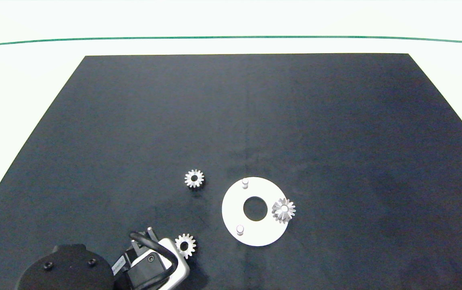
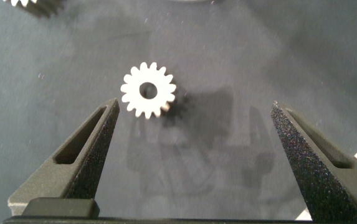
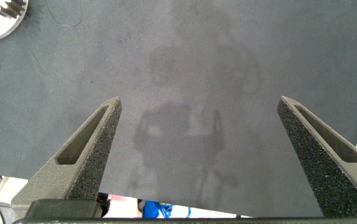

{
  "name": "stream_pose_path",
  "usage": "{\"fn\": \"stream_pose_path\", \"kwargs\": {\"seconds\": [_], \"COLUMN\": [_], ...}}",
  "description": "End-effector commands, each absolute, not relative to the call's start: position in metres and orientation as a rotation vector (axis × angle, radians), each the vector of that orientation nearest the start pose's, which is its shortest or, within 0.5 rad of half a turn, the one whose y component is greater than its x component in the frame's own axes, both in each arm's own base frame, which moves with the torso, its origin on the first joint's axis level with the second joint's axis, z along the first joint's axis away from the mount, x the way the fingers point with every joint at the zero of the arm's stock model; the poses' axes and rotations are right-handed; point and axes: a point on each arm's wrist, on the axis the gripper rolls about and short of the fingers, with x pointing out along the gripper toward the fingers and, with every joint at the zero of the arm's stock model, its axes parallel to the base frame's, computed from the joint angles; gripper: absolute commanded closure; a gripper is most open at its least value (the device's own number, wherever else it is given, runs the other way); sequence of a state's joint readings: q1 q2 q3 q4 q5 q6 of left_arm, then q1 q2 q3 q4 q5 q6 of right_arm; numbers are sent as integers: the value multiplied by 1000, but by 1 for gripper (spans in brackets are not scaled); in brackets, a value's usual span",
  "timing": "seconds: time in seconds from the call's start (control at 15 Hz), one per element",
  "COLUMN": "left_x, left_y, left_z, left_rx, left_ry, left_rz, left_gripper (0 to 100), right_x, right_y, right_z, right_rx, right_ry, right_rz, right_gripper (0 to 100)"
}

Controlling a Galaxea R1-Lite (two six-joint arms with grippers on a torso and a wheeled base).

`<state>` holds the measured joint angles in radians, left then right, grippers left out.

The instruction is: Install three planetary gears onto the carrier pins

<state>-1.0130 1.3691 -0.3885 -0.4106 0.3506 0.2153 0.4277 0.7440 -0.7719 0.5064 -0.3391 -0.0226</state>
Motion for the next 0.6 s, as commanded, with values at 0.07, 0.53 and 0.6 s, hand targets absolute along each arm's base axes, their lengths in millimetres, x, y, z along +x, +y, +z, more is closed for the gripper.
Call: {"fn": "stream_pose_path", "kwargs": {"seconds": [0.07,0.53,0.6], "left_x": [110,114,117], "left_y": [-161,-158,-158], "left_z": [140,134,135], "left_rx": [570,624,620], "left_ry": [378,429,430], "left_rz": [-692,-672,-663], "left_gripper": [0,0,0], "right_x": [41,39,39], "right_y": [10,9,9], "right_z": [237,234,233], "right_rx": [-203,-205,-207], "right_ry": [446,446,450], "right_rz": [91,93,93], "right_gripper": [0,0,0]}}
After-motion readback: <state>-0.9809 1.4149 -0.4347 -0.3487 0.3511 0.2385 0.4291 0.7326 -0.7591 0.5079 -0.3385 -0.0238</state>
